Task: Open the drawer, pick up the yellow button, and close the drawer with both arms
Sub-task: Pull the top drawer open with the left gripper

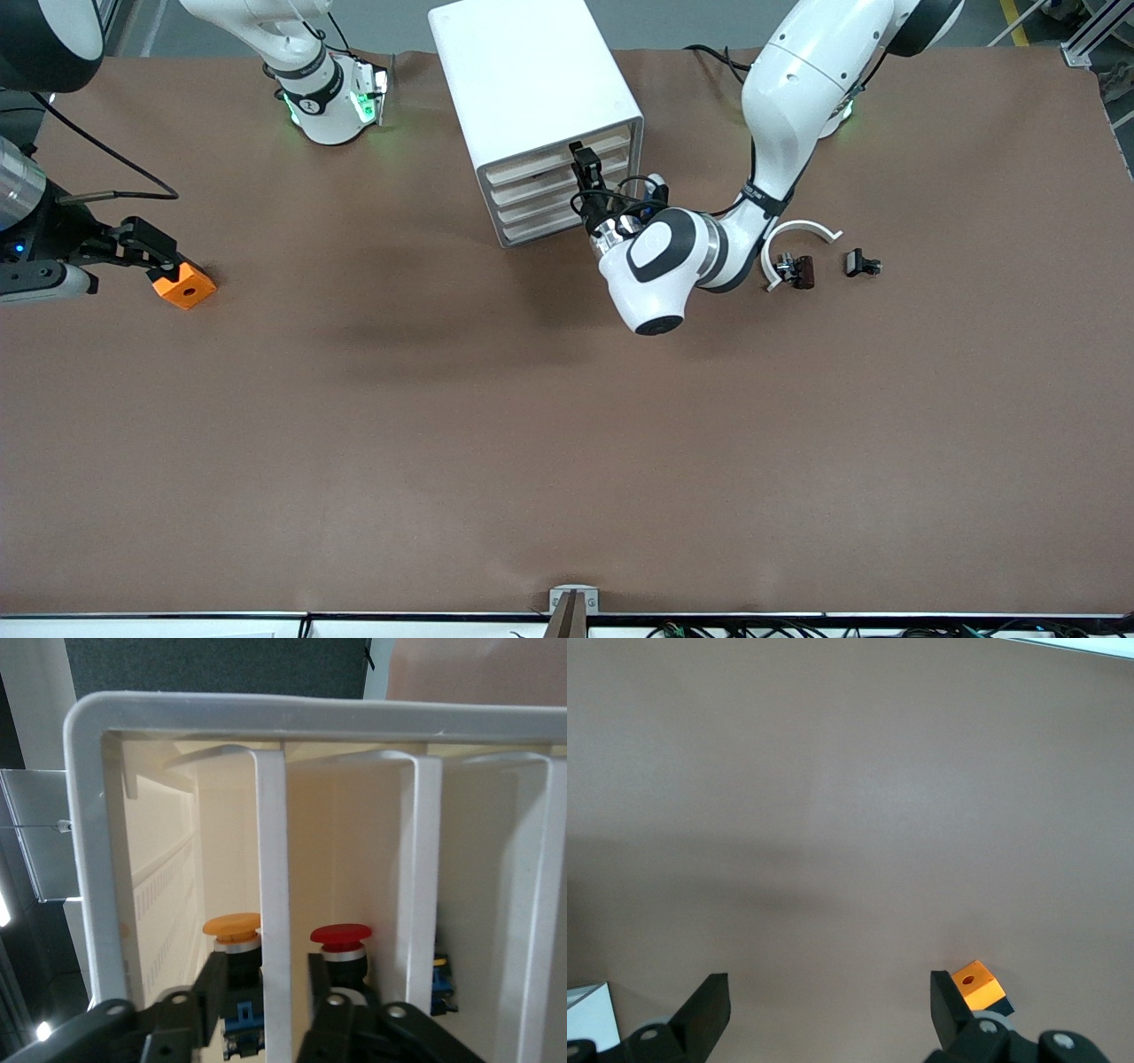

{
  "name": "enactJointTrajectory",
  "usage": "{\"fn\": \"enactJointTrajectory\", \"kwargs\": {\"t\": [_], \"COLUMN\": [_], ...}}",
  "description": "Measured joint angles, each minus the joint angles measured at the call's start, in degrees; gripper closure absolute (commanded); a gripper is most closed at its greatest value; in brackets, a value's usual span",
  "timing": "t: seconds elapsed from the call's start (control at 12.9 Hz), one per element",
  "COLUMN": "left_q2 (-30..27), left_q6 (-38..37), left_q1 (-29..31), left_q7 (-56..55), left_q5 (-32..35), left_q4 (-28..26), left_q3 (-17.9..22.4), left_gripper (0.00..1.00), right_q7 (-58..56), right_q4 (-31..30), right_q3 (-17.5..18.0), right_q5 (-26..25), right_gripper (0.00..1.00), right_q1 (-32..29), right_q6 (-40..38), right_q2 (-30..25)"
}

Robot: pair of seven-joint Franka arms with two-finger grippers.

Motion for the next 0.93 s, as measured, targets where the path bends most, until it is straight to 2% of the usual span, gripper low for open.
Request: {"fn": "enactJointTrajectory", "kwargs": {"t": [0.23,0.46,0.62,0.93], "left_q2": [0.0,0.0,0.0,0.0], "left_q6": [0.2,0.7,1.0,3.0], "left_q1": [0.1,1.9,4.8,11.4], "left_q7": [0.0,0.0,0.0,0.0], "left_q5": [0.0,0.0,-0.1,-0.8], "left_q4": [-0.1,-0.1,0.2,1.7], "left_q3": [0.3,0.8,0.9,0.9], "left_gripper": [0.96,0.96,0.92,0.92], "right_q7": [0.0,0.0,0.0,0.0], "right_q4": [0.0,0.0,0.0,0.2], "right_q3": [0.0,0.0,0.0,0.1], "right_q5": [0.0,0.0,0.0,0.0], "right_gripper": [0.0,0.0,0.0,0.0], "right_q1": [0.0,0.0,0.0,0.3], "right_q6": [0.0,0.0,0.0,0.2], "right_q2": [0.0,0.0,0.0,0.1]}}
